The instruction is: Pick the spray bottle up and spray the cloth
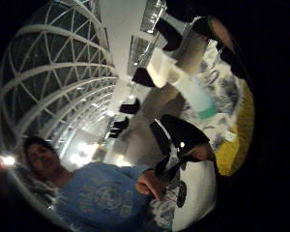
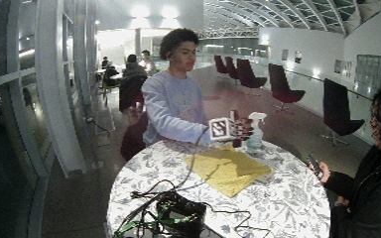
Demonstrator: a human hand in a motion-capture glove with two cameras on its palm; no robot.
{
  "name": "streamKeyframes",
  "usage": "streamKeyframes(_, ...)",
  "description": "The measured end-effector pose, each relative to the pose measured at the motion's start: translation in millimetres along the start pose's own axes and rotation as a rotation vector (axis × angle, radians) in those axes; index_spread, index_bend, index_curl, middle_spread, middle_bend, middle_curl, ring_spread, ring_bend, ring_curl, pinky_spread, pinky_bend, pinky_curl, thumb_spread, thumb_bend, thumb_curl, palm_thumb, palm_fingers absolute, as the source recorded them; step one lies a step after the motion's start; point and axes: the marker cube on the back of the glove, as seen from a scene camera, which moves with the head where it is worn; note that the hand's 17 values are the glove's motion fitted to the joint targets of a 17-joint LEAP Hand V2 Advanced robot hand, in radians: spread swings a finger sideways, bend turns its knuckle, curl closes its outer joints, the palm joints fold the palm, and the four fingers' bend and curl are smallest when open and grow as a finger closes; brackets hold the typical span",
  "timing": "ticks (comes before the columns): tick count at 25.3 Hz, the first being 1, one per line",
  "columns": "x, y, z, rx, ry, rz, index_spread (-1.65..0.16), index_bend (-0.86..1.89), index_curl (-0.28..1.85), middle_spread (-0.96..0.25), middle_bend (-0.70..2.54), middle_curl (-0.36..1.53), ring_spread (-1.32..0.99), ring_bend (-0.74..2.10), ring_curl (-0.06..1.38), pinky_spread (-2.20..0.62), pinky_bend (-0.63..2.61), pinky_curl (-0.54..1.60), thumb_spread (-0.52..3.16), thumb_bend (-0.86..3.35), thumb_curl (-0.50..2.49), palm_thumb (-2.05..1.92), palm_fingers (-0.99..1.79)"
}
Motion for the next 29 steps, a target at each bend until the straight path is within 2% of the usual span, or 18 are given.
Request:
streamKeyframes(5, 22.8, 46.4, -67.9, 0.007, 0.270, 0.047, -0.35, 0.06, 0.22, -0.05, 0.29, 0.45, -0.03, 0.52, 0.38, 0.13, 0.26, 0.34, 1.05, -0.03, 0.42, 0.70, 0.78)
streamKeyframes(12, 51.8, 128.8, -133.0, -0.044, 0.603, 0.069, -0.36, 0.14, 0.24, -0.05, 0.27, 0.44, -0.01, 0.44, 0.37, 0.15, 0.26, 0.35, 1.10, -0.02, 0.41, 0.71, 0.71)
streamKeyframes(19, 70.2, 174.5, -156.2, -0.046, 0.681, 0.093, -0.34, 0.15, 0.26, -0.05, 0.25, 0.42, -0.01, 0.43, 0.35, 0.16, 0.19, 0.33, 1.13, -0.01, 0.40, 0.73, 0.80)
streamKeyframes(29, 78.7, 191.0, -163.7, -0.032, 0.694, 0.107, -0.33, 0.14, 0.28, -0.05, 0.24, 0.42, -0.02, 0.41, 0.35, 0.16, 0.17, 0.33, 1.15, -0.01, 0.39, 0.74, 0.82)
